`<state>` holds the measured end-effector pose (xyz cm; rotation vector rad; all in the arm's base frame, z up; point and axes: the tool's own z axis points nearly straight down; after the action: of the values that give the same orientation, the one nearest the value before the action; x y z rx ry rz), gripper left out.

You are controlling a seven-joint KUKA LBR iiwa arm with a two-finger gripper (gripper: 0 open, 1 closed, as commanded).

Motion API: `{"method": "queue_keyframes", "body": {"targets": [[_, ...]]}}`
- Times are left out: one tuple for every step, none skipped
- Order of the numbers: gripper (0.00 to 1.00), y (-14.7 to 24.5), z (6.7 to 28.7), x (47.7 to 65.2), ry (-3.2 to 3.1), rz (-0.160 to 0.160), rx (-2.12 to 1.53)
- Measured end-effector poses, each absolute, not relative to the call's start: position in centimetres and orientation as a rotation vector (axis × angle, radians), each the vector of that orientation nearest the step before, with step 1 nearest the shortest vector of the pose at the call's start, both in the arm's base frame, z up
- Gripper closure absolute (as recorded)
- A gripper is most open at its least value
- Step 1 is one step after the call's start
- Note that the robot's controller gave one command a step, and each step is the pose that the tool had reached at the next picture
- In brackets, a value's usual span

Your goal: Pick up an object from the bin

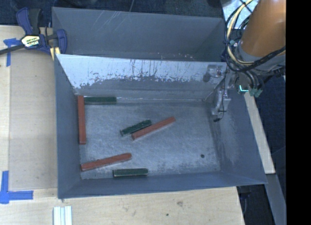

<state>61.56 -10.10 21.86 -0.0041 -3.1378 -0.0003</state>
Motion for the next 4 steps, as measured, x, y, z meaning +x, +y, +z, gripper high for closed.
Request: {"method": "queue_keyframes", "body": {"targets": [[0.00,-10.1,22.3,61.7,-3.144,0.001,-0.001],[0.00,-8.4,15.8,62.2,-3.150,0.001,-0.066],[0.00,-4.6,10.6,61.2,-3.142,0.001,0.159],[1.00,1.9,7.7,60.8,-3.102,0.000,0.515]]}}
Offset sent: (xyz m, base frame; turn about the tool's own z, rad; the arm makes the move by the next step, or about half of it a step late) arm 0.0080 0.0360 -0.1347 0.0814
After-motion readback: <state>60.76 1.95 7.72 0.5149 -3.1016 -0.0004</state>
